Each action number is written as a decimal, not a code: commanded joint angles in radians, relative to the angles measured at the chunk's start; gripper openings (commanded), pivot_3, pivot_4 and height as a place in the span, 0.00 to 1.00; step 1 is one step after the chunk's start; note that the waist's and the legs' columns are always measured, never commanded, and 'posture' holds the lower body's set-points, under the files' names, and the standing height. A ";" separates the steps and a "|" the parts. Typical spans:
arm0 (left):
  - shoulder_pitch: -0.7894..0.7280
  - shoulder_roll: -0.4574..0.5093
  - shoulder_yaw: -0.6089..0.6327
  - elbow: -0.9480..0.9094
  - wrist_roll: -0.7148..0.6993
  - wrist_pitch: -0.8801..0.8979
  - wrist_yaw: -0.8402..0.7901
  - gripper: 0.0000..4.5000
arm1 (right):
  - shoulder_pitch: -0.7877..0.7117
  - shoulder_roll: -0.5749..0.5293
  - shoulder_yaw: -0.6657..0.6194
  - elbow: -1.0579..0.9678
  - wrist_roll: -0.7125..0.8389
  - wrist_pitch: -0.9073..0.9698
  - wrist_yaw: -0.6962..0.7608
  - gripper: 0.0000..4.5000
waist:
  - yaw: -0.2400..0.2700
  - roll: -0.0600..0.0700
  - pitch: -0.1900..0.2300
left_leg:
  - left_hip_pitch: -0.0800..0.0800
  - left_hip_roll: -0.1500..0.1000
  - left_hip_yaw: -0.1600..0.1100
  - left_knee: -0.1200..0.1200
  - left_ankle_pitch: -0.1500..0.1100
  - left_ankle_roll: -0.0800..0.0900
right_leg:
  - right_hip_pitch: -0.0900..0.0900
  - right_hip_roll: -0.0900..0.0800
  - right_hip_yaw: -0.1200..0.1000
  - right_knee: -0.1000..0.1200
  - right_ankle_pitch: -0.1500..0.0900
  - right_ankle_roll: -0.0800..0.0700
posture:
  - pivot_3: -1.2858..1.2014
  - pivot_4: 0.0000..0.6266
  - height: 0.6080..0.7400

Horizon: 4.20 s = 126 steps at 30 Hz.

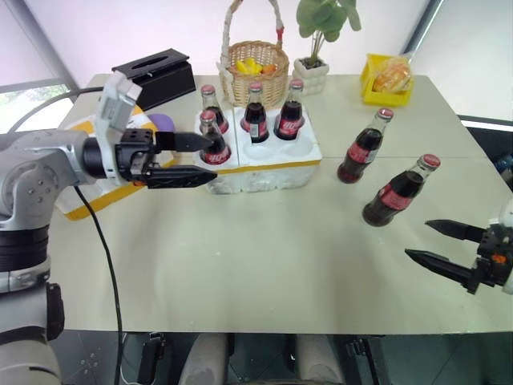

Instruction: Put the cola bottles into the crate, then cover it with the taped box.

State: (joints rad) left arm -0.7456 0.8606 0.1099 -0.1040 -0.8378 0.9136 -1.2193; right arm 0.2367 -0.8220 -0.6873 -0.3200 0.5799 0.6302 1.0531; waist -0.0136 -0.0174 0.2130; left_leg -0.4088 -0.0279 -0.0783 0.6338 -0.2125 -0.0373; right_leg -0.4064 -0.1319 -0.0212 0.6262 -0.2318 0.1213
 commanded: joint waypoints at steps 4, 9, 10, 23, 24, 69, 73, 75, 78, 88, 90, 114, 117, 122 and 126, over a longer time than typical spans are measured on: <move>-0.026 -0.012 0.006 0.000 0.006 -0.024 0.006 0.99 | -0.091 0.086 0.040 0.041 -0.010 -0.095 -0.133 1.00 | 0.000 0.000 0.000 | 0.000 0.001 0.000 0.000 0.000 0.000 | -0.001 0.002 0.000 0.000 0.000 0.000 | 0.52 0.24 1.00; -0.019 -0.022 0.000 -0.010 0.012 -0.028 0.009 0.99 | -0.157 0.106 0.097 0.082 -0.024 -0.116 -0.188 1.00 | 0.002 0.000 0.000 | 0.000 0.002 0.000 -0.001 0.000 0.000 | -0.001 0.002 0.000 0.000 0.000 0.000 | 0.52 0.24 1.00; -0.019 -0.024 -0.001 -0.012 0.013 -0.028 0.010 0.99 | -0.173 0.110 0.106 0.097 -0.020 -0.115 -0.201 1.00 | 0.003 0.000 0.000 | 0.000 0.002 0.000 -0.001 0.000 0.000 | 0.000 0.003 0.000 0.000 0.000 0.000 | 0.52 0.24 1.00; 0.012 -0.014 0.008 -0.053 0.013 -0.025 0.020 0.99 | -0.325 0.148 0.199 0.278 -0.013 -0.154 -0.245 1.00 | 0.000 0.000 0.000 | 0.000 0.003 0.000 -0.001 0.000 0.000 | -0.001 0.004 0.001 0.001 0.000 -0.001 | 0.52 0.24 1.00; 0.014 -0.014 0.008 -0.056 0.013 -0.026 0.021 0.99 | -0.338 0.150 0.206 0.291 -0.010 -0.155 -0.245 1.00 | 0.000 0.000 0.000 | 0.000 0.002 0.000 -0.001 0.000 0.000 | -0.001 0.004 0.001 0.001 0.000 -0.001 | 0.52 0.24 1.00; 0.185 0.072 0.197 -0.158 -0.046 -0.021 0.139 1.00 | -1.201 0.204 0.551 0.455 0.136 0.020 -0.024 0.63 | 0.000 0.004 0.004 | -0.001 0.010 0.009 -0.003 0.000 0.001 | -0.010 0.013 0.012 0.002 0.004 -0.005 | 0.52 0.24 1.00; 0.212 0.074 0.218 -0.176 -0.060 -0.019 0.168 1.00 | -1.269 0.332 0.647 0.562 0.008 -0.087 -0.070 0.63 | -0.007 0.004 0.003 | -0.003 0.010 0.011 -0.003 0.000 0.001 | -0.015 0.013 0.014 0.003 0.006 -0.002 | 0.52 0.24 1.00; 0.221 0.075 0.226 -0.184 -0.066 -0.018 0.181 1.00 | -1.298 0.385 0.670 0.614 -0.036 -0.121 -0.100 0.63 | -0.008 0.004 0.004 | -0.004 0.010 0.012 -0.004 0.000 0.001 | -0.018 0.013 0.014 0.005 0.006 -0.002 | 0.52 0.24 1.00; 0.238 0.078 0.238 -0.198 -0.076 -0.015 0.195 1.00 | -1.340 0.444 0.696 0.705 -0.098 -0.183 -0.117 0.63 | -0.008 0.004 0.004 | -0.007 0.010 0.012 -0.004 0.000 0.000 | -0.022 0.014 0.015 0.005 0.006 -0.002 | 0.52 0.24 1.00; 0.260 0.086 0.262 -0.219 -0.102 -0.013 0.229 1.00 | -1.410 0.537 0.739 0.918 -0.243 -0.343 -0.094 0.63 | -0.010 0.004 0.004 | -0.011 0.010 0.012 -0.004 0.001 -0.001 | -0.023 0.014 0.015 0.005 0.007 -0.001 | 0.52 0.24 1.00; 0.260 0.087 0.261 -0.219 -0.103 -0.017 0.232 1.00 | -1.407 0.534 0.764 0.937 -0.271 -0.355 -0.058 0.63 | -0.011 0.004 0.004 | -0.011 0.010 0.012 -0.004 0.001 -0.001 | -0.023 0.014 0.015 0.005 0.007 -0.001 | 0.52 0.24 1.00; 0.261 0.076 0.249 -0.222 -0.105 -0.037 0.245 1.00 | -1.322 0.472 0.725 0.875 -0.329 -0.324 -0.006 0.99 | -0.026 0.004 0.003 | -0.009 0.011 0.011 -0.004 0.004 -0.007 | -0.023 0.014 0.015 0.006 0.010 -0.002 | 0.52 0.24 1.00; 0.252 0.076 0.238 -0.205 -0.099 -0.045 0.235 1.00 | -1.245 0.373 0.667 0.691 -0.267 -0.200 0.004 0.99 | -0.024 0.004 0.003 | -0.009 0.011 0.011 -0.004 0.004 -0.007 | -0.022 0.014 0.015 0.005 0.010 -0.002 | 0.52 0.24 1.00; 0.215 0.066 0.193 -0.152 -0.071 -0.073 0.205 1.00 | -1.042 0.201 0.586 0.361 -0.128 0.017 0.034 0.99 | -0.018 0.003 0.003 | -0.009 0.011 0.011 -0.004 0.004 -0.007 | -0.022 0.014 0.015 0.005 0.010 -0.002 | 0.52 0.24 1.00; 0.164 0.049 0.137 -0.094 -0.036 -0.104 0.173 1.00 | -0.856 0.094 0.507 0.168 -0.059 0.121 0.005 0.99 | -0.027 0.003 0.003 | -0.008 0.011 0.012 -0.003 0.004 -0.007 | -0.021 0.014 0.015 0.005 0.010 -0.002 | 0.52 0.24 1.00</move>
State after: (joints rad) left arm -0.5581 0.9066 0.2445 -0.2069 -0.8856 0.8369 -1.0297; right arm -0.6290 -0.7060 -0.1299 -0.0696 0.4821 0.7218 1.0763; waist -0.0406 -0.0141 0.2159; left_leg -0.4167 -0.0168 -0.0666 0.6312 -0.2080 -0.0441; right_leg -0.4272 -0.1175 -0.0061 0.6314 -0.2218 0.1195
